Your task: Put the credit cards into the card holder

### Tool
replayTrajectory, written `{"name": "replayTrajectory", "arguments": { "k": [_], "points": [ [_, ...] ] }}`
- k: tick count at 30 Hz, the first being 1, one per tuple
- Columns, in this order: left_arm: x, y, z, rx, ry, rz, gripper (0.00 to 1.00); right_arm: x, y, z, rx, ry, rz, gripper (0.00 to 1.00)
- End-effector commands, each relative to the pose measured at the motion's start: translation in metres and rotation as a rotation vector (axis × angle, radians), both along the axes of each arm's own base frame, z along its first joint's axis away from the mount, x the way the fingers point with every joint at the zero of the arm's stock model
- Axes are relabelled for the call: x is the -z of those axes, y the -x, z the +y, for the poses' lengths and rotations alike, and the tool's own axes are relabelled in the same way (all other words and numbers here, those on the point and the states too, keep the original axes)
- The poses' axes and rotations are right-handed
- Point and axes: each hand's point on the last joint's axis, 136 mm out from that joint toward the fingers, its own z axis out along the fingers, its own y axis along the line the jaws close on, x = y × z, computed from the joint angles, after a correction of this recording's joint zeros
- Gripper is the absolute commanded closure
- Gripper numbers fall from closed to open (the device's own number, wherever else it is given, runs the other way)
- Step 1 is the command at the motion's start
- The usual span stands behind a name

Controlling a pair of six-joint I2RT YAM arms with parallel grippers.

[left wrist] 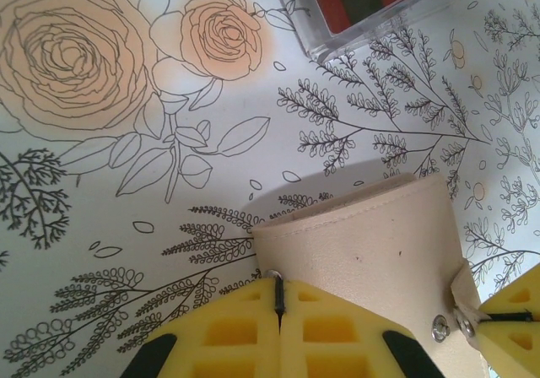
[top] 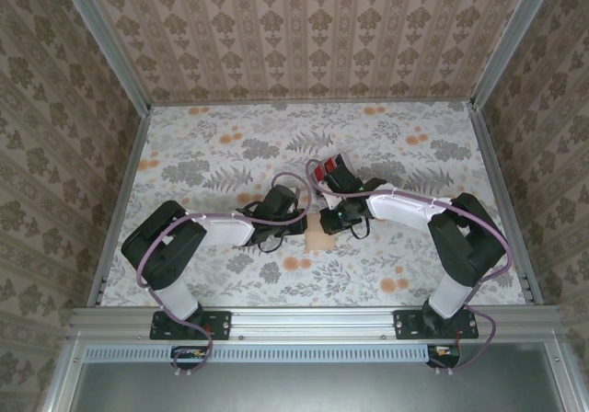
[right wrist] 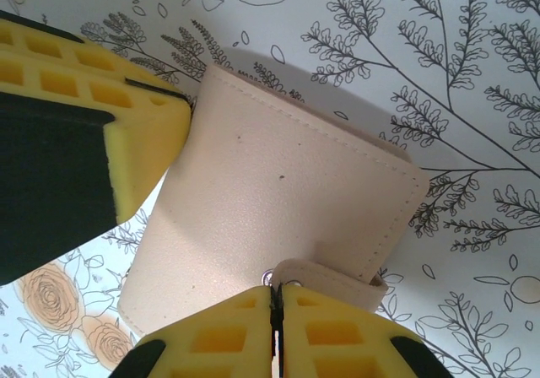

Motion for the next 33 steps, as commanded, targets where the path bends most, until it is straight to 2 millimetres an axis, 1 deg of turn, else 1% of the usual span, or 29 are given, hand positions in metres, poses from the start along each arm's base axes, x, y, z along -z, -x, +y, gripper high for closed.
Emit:
{"name": "replayTrajectory", "arguments": {
  "k": [1, 8, 15, 16, 19, 22, 26, 29, 33],
  "points": [
    [0.013, 0.004, 0.004, 0.012, -0.020, 0.033, 0.95, -0.009, 0.006, 0.002, -0.010, -0.024, 0.009, 0.88],
    [0.010, 0.004, 0.003, 0.017, -0.010, 0.029, 0.95, -0.006, 0.006, 0.009, -0.044, 0.003, 0.022, 0.87],
    [0.011, 0.005, 0.004, 0.016, -0.009, 0.031, 0.95, 0.003, 0.005, 0.008, -0.058, 0.060, 0.027, 0.87],
    [0.011, 0.006, 0.004, 0.017, -0.007, 0.031, 0.95, 0.007, 0.009, 0.003, -0.057, 0.093, 0.052, 0.87],
    [0.010, 0.005, 0.005, 0.014, -0.008, 0.027, 0.95, 0.010, 0.008, -0.004, -0.051, 0.143, 0.043, 0.88],
    [0.010, 0.006, 0.005, 0.018, -0.010, 0.028, 0.95, 0.006, 0.006, -0.008, -0.039, 0.154, 0.014, 0.88],
    [0.013, 0.005, 0.006, 0.018, -0.018, 0.028, 0.95, -0.009, 0.002, -0.008, -0.018, 0.126, -0.040, 0.88],
    [0.013, 0.004, 0.007, 0.016, -0.012, 0.032, 0.95, -0.016, -0.003, -0.011, -0.005, 0.131, -0.070, 0.88],
    [0.012, 0.004, 0.008, 0.017, -0.013, 0.029, 0.95, -0.013, -0.001, -0.012, -0.016, 0.147, -0.053, 0.88]
  ]
}}
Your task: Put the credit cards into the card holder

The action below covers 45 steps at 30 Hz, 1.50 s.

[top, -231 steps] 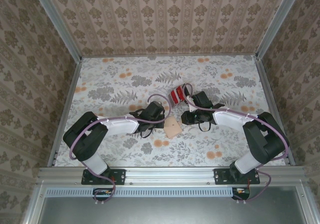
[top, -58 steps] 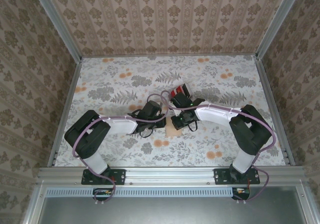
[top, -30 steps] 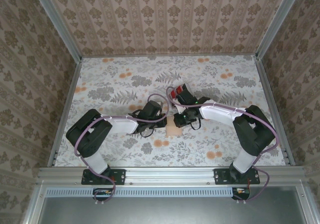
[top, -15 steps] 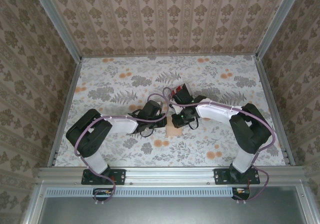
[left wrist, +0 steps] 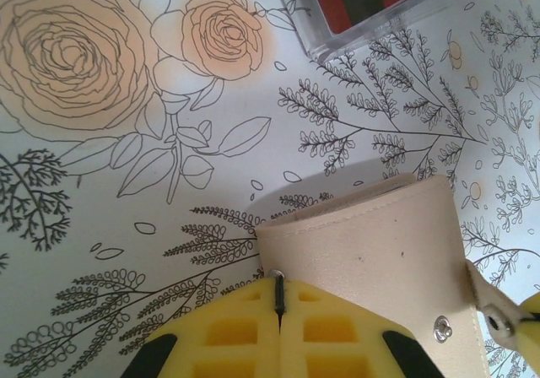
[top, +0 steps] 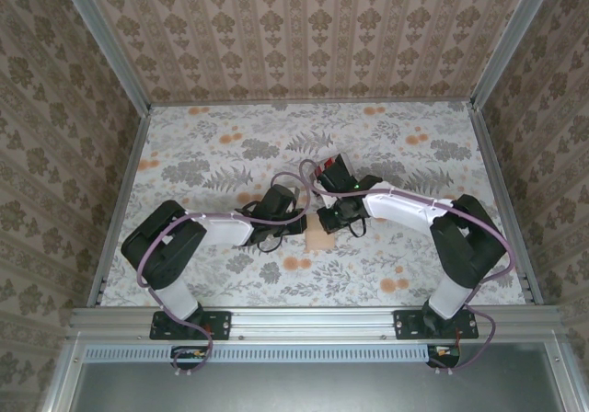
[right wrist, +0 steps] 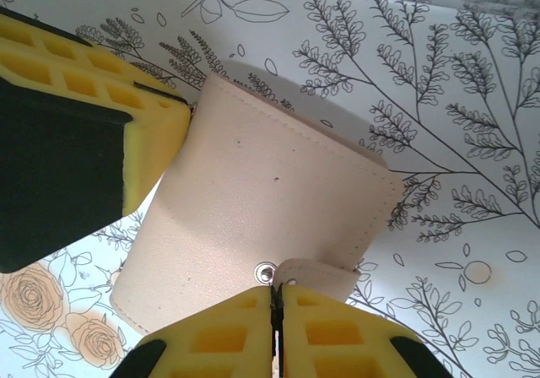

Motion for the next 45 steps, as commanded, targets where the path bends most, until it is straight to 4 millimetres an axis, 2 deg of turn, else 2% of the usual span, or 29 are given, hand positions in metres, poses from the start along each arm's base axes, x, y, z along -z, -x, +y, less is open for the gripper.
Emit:
{"name": "replayTrajectory", "arguments": {
  "k": [1, 10, 23, 29, 38, 45],
  "points": [
    [0.013, 0.005, 0.007, 0.013, -0.030, 0.022, 0.96, 0.001, 0.003, -0.009, 0.004, 0.042, 0.011, 0.88],
    [0.017, 0.006, 0.005, 0.007, -0.015, 0.033, 0.95, 0.016, 0.014, 0.003, -0.039, 0.037, 0.070, 0.88],
    [0.020, 0.008, 0.005, 0.008, -0.009, 0.042, 0.95, 0.022, 0.012, 0.009, -0.047, 0.038, 0.083, 0.88],
    [0.022, 0.007, 0.005, 0.004, -0.011, 0.045, 0.95, 0.032, 0.015, 0.010, -0.051, 0.049, 0.110, 0.88],
    [0.024, 0.007, 0.003, 0.012, -0.009, 0.050, 0.95, 0.027, 0.017, 0.021, -0.056, -0.010, 0.125, 0.88],
    [0.026, 0.008, 0.006, 0.009, -0.011, 0.052, 0.95, 0.041, 0.017, 0.010, -0.055, 0.076, 0.131, 0.88]
  ]
}}
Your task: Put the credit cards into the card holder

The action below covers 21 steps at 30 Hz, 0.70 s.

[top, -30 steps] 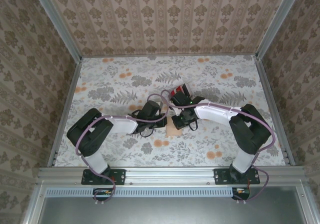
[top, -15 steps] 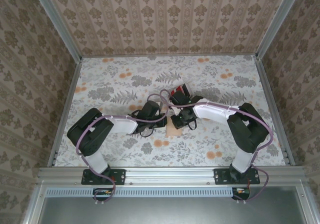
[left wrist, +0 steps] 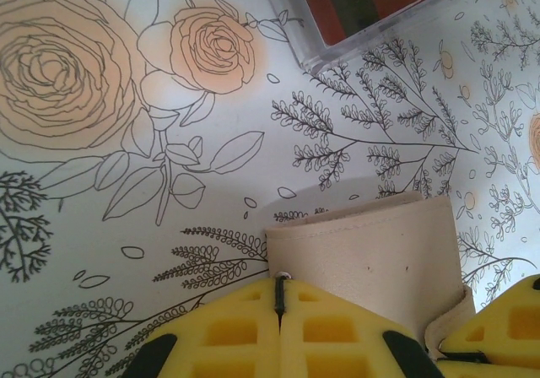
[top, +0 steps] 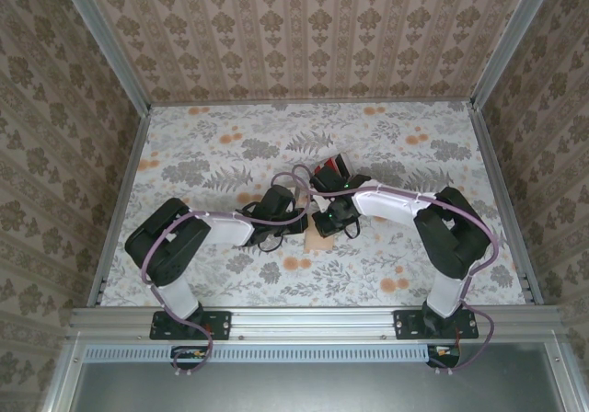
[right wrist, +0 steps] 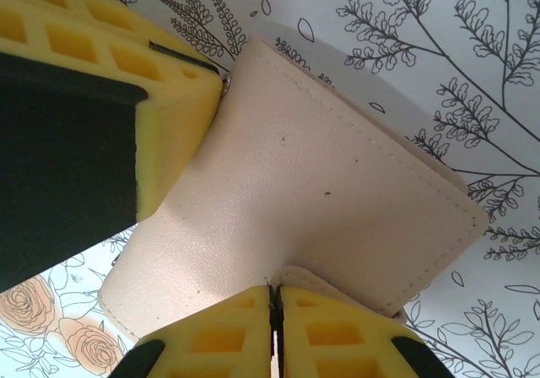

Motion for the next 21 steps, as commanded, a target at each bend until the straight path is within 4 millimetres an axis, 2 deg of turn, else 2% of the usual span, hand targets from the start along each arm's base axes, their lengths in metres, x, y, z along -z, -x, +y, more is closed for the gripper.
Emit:
{"name": "replayTrajectory", "arguments": {
  "k": [1, 10, 15, 21],
  "points": [
    [0.023, 0.012, 0.011, -0.001, -0.045, 0.060, 0.95, 0.022, 0.007, -0.005, -0.016, 0.065, 0.040, 0.88],
    [0.029, 0.011, 0.013, 0.003, -0.041, 0.074, 0.96, 0.040, 0.011, -0.008, -0.024, 0.145, 0.068, 0.88],
    [0.023, 0.007, 0.009, 0.011, -0.027, 0.068, 0.95, 0.047, 0.014, -0.011, -0.027, 0.166, 0.082, 0.87],
    [0.017, 0.004, 0.019, -0.019, -0.039, 0.040, 0.95, 0.050, 0.012, -0.015, -0.029, 0.194, 0.073, 0.87]
  ]
}}
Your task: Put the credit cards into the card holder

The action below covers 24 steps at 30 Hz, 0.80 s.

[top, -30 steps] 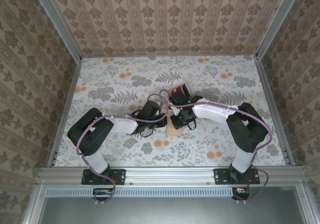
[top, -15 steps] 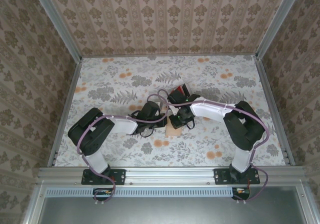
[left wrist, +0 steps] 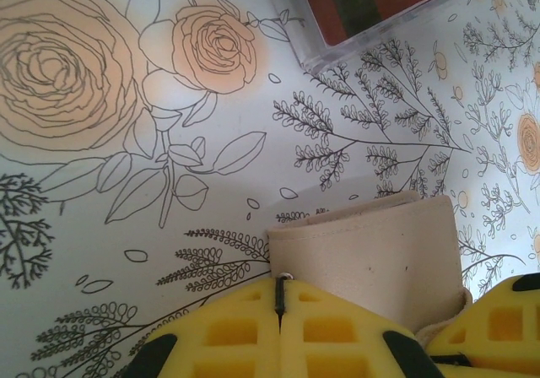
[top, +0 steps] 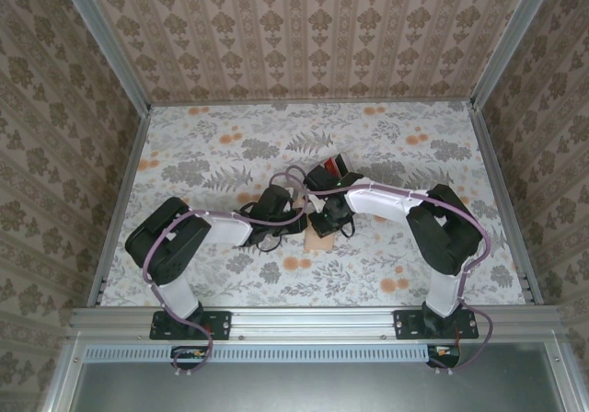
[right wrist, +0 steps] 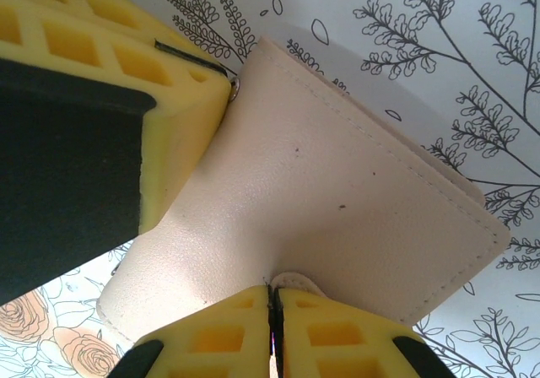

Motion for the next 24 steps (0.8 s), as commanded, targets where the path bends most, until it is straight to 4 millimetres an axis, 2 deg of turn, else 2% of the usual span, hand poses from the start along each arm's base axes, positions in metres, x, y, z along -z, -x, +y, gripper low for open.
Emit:
{"name": "replayTrajectory", "arguments": {
  "k": [1, 6, 12, 24],
  "points": [
    [0.014, 0.006, 0.020, -0.030, -0.076, 0.024, 0.95, 0.046, 0.011, -0.021, -0.012, 0.148, 0.044, 0.87],
    [0.006, 0.004, 0.037, -0.070, -0.100, -0.003, 0.95, 0.054, 0.007, -0.029, 0.000, 0.200, 0.033, 0.87],
    [-0.007, 0.001, 0.062, -0.135, -0.127, -0.051, 0.95, 0.051, 0.000, -0.028, 0.030, 0.208, 0.002, 0.87],
    [-0.023, 0.006, 0.108, -0.246, -0.174, -0.102, 0.92, 0.032, -0.022, 0.020, 0.005, 0.108, -0.052, 0.86]
  ]
}}
